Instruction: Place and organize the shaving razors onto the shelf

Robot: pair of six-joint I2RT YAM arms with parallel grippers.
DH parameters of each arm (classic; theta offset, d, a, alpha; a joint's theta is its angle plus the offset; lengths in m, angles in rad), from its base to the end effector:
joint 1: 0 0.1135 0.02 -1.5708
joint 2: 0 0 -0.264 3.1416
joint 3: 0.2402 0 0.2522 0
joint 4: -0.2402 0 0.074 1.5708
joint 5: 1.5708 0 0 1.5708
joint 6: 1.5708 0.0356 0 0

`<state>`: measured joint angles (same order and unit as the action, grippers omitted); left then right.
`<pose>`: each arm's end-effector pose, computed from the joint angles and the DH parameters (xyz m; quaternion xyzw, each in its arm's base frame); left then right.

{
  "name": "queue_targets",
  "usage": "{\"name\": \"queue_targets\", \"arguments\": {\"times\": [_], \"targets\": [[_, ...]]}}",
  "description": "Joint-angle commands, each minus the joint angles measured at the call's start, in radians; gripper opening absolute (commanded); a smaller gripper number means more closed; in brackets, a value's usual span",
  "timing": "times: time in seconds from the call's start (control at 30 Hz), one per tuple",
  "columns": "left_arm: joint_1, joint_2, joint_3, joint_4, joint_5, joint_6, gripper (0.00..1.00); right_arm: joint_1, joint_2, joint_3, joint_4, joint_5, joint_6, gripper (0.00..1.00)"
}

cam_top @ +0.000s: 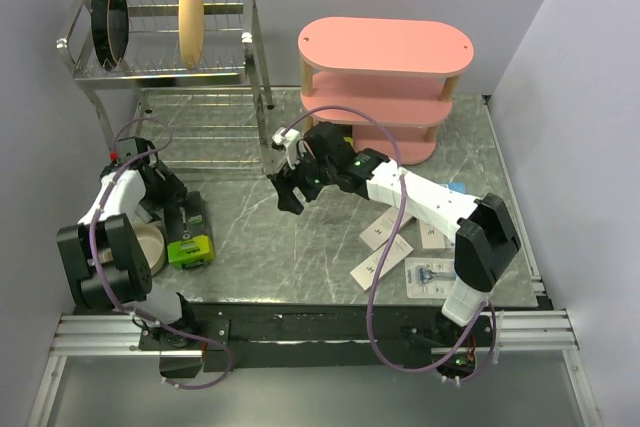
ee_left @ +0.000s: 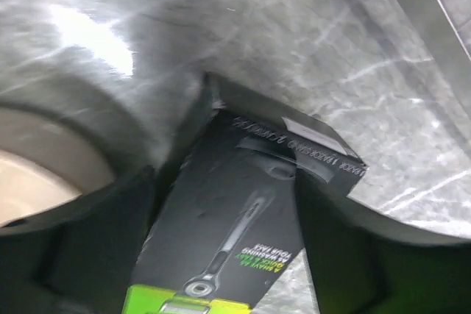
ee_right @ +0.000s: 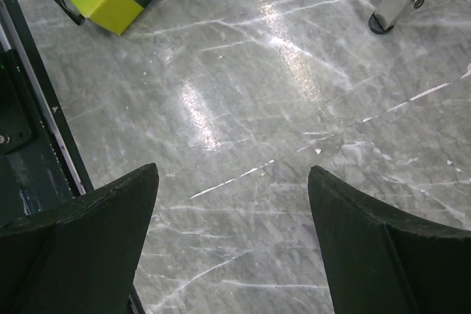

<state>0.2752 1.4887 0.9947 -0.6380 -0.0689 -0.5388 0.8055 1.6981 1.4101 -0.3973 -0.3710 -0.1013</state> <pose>0.2775 0.0809 0.2141 -0.3930 0.8928 0.0047 0.2200 0.2598 0.2891 0.2955 -0.4600 0.7637 0.3016 0.3378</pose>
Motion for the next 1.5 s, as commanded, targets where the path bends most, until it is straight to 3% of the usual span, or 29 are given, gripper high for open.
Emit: {"name": "queue_targets", "arguments": {"times": [0.0,0.07,0.27,0.4,0.57,0.77,0.93,1.03,1.07,1.23,1.47], "targets": [[-0.008,0.033,-0.030,0.063,0.144,-0.003,0.76,0.006,-0.058,-0.011,0.025,0.000,-0.001,0.89],[-0.021,0.041,-0.051,0.055,0.187,-0.032,0.73,0.004,-0.057,-0.016,0.023,0.006,0.002,0.89],[-0.259,0.004,-0.139,0.041,0.256,-0.174,0.69,-0.008,-0.052,-0.022,0.002,0.037,0.006,0.89],[-0.362,0.024,-0.134,0.081,0.334,-0.300,0.65,-0.009,-0.077,-0.071,-0.012,0.070,0.008,0.89],[-0.481,0.134,-0.041,0.162,0.423,-0.368,0.56,-0.040,-0.115,-0.187,-0.017,0.116,0.181,0.95],[-0.582,0.291,0.083,0.259,0.482,-0.386,0.45,-0.179,-0.235,-0.393,-0.015,0.040,0.344,0.96],[-0.643,0.349,0.157,0.271,0.485,-0.391,0.43,-0.328,-0.279,-0.511,0.038,0.061,0.474,0.93],[-0.650,0.343,0.183,0.258,0.463,-0.382,0.48,-0.353,-0.259,-0.540,0.106,0.057,0.578,0.91],[-0.650,0.337,0.193,0.245,0.445,-0.368,0.55,-0.356,-0.252,-0.543,0.135,0.055,0.600,0.90],[-0.642,0.249,0.197,0.218,0.402,-0.322,0.72,-0.358,-0.176,-0.556,0.101,0.060,0.703,0.89],[-0.628,0.136,0.075,0.268,0.417,-0.264,0.76,-0.422,-0.233,-0.614,-0.030,0.153,0.652,0.88]]}}
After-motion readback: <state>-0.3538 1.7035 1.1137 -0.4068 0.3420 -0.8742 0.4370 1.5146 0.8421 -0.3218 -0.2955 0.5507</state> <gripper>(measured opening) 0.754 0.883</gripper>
